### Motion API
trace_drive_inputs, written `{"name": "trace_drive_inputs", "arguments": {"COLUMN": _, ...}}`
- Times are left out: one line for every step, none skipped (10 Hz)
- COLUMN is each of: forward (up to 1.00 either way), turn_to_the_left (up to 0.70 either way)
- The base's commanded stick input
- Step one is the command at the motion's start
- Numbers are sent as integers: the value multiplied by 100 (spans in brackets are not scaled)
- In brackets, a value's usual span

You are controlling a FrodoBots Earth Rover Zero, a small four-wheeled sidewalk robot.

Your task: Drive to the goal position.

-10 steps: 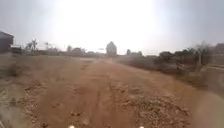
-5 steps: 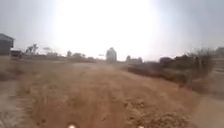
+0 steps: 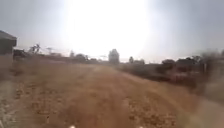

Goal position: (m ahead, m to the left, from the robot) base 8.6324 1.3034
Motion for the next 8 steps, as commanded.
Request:
{"name": "trace_drive_inputs", "arguments": {"forward": 55, "turn_to_the_left": 0}}
{"name": "trace_drive_inputs", "arguments": {"forward": 45, "turn_to_the_left": 0}}
{"name": "trace_drive_inputs", "arguments": {"forward": 45, "turn_to_the_left": 0}}
{"name": "trace_drive_inputs", "arguments": {"forward": 45, "turn_to_the_left": 0}}
{"name": "trace_drive_inputs", "arguments": {"forward": 45, "turn_to_the_left": 0}}
{"name": "trace_drive_inputs", "arguments": {"forward": 45, "turn_to_the_left": 0}}
{"name": "trace_drive_inputs", "arguments": {"forward": 45, "turn_to_the_left": 0}}
{"name": "trace_drive_inputs", "arguments": {"forward": 70, "turn_to_the_left": 0}}
